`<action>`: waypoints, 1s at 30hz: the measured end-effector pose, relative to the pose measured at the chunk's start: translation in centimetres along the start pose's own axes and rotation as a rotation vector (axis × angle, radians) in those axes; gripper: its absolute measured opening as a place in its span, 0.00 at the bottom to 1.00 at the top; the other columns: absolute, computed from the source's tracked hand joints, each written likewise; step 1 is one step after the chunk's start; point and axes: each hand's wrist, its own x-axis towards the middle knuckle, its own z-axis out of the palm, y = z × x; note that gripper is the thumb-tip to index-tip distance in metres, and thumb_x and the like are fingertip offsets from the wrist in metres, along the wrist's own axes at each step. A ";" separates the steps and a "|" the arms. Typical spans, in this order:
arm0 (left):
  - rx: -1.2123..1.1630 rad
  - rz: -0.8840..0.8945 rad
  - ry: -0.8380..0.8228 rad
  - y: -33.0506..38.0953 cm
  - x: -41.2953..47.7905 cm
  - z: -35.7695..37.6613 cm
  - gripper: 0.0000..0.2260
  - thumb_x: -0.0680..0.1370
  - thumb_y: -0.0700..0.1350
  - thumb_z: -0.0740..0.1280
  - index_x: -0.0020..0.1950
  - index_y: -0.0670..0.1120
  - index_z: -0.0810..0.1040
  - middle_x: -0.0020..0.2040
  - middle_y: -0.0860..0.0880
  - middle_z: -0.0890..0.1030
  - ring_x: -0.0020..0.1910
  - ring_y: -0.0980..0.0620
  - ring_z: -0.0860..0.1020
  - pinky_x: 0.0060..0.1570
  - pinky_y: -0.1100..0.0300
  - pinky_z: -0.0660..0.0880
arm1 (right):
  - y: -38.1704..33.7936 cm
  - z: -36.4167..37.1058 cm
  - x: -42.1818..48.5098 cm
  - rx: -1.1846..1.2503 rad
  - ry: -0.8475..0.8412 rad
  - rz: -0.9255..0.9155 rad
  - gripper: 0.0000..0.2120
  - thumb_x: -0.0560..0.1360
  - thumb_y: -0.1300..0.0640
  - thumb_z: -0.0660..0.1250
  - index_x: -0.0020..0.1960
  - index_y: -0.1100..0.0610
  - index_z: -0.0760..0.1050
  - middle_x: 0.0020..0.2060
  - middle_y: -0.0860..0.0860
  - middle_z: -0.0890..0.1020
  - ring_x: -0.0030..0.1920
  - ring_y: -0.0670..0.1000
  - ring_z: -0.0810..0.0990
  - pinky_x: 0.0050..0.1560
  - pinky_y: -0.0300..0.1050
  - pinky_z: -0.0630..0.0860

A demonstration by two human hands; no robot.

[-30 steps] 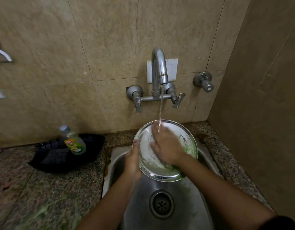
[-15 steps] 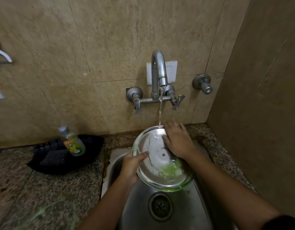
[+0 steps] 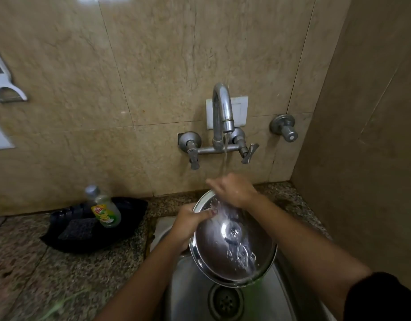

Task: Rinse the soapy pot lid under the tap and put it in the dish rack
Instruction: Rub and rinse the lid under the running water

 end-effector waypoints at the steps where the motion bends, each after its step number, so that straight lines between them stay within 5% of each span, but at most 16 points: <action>1: 0.027 0.022 -0.003 0.1 0.1 0.2 0.07 0.69 0.32 0.72 0.39 0.43 0.85 0.39 0.43 0.85 0.39 0.45 0.83 0.46 0.54 0.78 | -1.2 0.2 -0.1 -0.099 -0.019 -0.160 0.23 0.80 0.41 0.53 0.45 0.57 0.78 0.40 0.55 0.83 0.39 0.54 0.80 0.41 0.46 0.73; 4: 0.071 0.053 -0.016 0.4 0.1 0.1 0.08 0.69 0.31 0.71 0.40 0.43 0.85 0.38 0.44 0.85 0.38 0.49 0.83 0.44 0.57 0.77 | -2.0 -0.1 0.0 -0.160 -0.068 -0.353 0.17 0.79 0.42 0.57 0.47 0.54 0.75 0.42 0.52 0.81 0.41 0.52 0.78 0.40 0.48 0.72; 9: -0.058 0.019 0.063 0.4 -0.2 -1.9 0.08 0.71 0.34 0.72 0.49 0.38 0.83 0.44 0.39 0.85 0.39 0.43 0.84 0.39 0.54 0.81 | 3.6 -1.2 -1.5 0.466 0.019 0.132 0.17 0.78 0.45 0.62 0.45 0.58 0.80 0.38 0.54 0.82 0.39 0.51 0.79 0.44 0.50 0.74; 15: -0.042 0.020 0.022 0.6 -0.2 -0.1 0.10 0.70 0.35 0.72 0.51 0.37 0.83 0.47 0.37 0.85 0.44 0.41 0.83 0.49 0.50 0.78 | -0.1 -0.8 -0.7 0.154 0.002 -0.160 0.14 0.77 0.44 0.62 0.43 0.54 0.76 0.39 0.49 0.76 0.41 0.50 0.75 0.42 0.48 0.72; 17: -0.060 0.025 0.038 0.6 -0.4 0.4 0.08 0.71 0.34 0.71 0.50 0.38 0.83 0.43 0.40 0.85 0.41 0.44 0.83 0.45 0.55 0.79 | -0.6 -0.7 -0.5 0.140 -0.004 -0.167 0.16 0.76 0.43 0.63 0.45 0.56 0.79 0.40 0.49 0.78 0.41 0.50 0.77 0.41 0.48 0.73; 21: -0.134 -0.015 0.096 0.3 -0.8 -0.4 0.06 0.72 0.36 0.71 0.48 0.39 0.83 0.43 0.39 0.85 0.41 0.41 0.83 0.42 0.52 0.81 | 0.6 -1.1 -1.6 0.736 0.411 0.455 0.16 0.78 0.43 0.60 0.40 0.54 0.73 0.33 0.49 0.76 0.35 0.49 0.75 0.38 0.47 0.71; 23: -0.160 -0.040 0.114 0.2 -1.0 -0.8 0.07 0.72 0.37 0.71 0.49 0.39 0.82 0.46 0.38 0.85 0.44 0.39 0.83 0.45 0.49 0.80 | 1.8 -1.4 -1.4 0.791 0.589 0.665 0.17 0.78 0.41 0.57 0.46 0.55 0.69 0.35 0.48 0.74 0.38 0.50 0.75 0.40 0.47 0.70; 26: -0.190 -0.078 0.124 0.1 -1.3 -0.6 0.10 0.72 0.38 0.72 0.52 0.39 0.82 0.49 0.37 0.84 0.48 0.36 0.82 0.49 0.45 0.80 | 2.4 -2.7 -0.1 0.897 0.574 0.612 0.22 0.78 0.40 0.56 0.63 0.56 0.65 0.46 0.48 0.77 0.49 0.53 0.79 0.54 0.53 0.77; 30: -0.203 -0.113 0.134 0.2 -1.5 0.2 0.09 0.72 0.38 0.72 0.51 0.38 0.82 0.49 0.36 0.84 0.49 0.35 0.82 0.51 0.44 0.79 | 2.5 -2.8 1.4 0.933 0.596 0.551 0.13 0.78 0.40 0.56 0.46 0.47 0.72 0.41 0.49 0.79 0.47 0.57 0.81 0.55 0.63 0.77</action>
